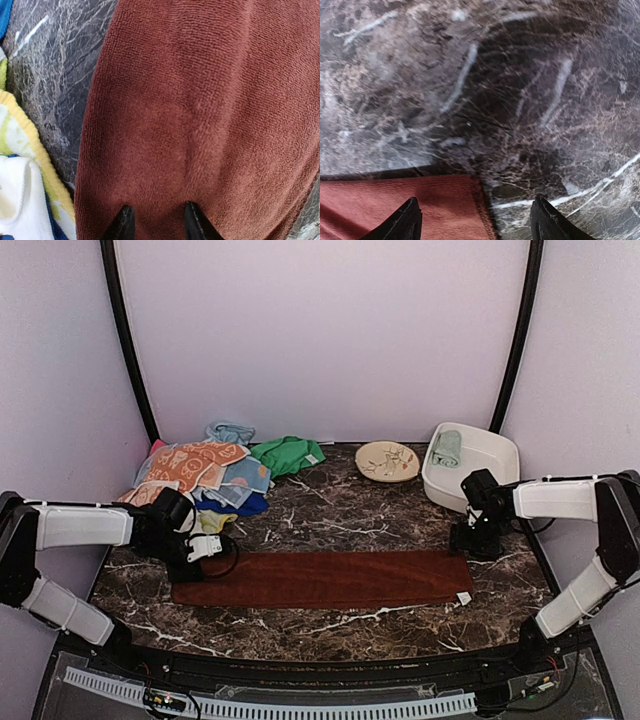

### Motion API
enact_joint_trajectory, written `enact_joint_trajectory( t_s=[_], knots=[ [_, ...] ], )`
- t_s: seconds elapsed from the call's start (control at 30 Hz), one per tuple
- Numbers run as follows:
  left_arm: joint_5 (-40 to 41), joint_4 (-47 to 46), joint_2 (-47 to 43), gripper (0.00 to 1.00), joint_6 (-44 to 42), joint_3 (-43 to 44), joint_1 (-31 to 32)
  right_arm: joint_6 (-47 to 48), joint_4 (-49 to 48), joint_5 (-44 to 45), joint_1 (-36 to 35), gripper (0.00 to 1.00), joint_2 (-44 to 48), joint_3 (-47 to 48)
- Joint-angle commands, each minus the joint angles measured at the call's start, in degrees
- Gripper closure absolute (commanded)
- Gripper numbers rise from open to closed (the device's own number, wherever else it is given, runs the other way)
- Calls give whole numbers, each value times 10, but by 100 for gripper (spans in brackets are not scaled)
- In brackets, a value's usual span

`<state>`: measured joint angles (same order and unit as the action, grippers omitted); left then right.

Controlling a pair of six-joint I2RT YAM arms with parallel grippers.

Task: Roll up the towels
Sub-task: Pick up the towel from the center of the board.

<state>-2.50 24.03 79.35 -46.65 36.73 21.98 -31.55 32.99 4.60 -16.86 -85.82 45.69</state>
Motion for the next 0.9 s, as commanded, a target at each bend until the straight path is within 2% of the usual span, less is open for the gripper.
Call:
enact_joint_trajectory(
  t_s=[0.0,0.17,0.23,0.3,0.33,0.57,0.67,0.87],
  knots=[
    [52,-29,17,64,-32,-74,1,0,-20,10,-3,27,0,-23],
    [63,-35,17,64,-41,-79,1,6,-55,-42,-3,42,-47,-21],
    [60,-29,15,64,-38,-72,1,11,-63,-53,-3,54,-51,-23],
    [57,-22,15,64,-36,-64,0,14,-62,-59,-3,72,-51,-24],
    [54,-19,15,63,-34,-61,1,15,-62,-63,-3,76,-51,-26],
    [16,35,12,63,-14,-25,1,18,-62,-104,-4,84,-31,-47],
    [0,64,-8,59,-10,-9,1,15,-56,-94,-3,100,-24,-55],
    [-32,135,-64,45,5,55,-2,0,-3,-7,7,100,24,-26]
  ],
)
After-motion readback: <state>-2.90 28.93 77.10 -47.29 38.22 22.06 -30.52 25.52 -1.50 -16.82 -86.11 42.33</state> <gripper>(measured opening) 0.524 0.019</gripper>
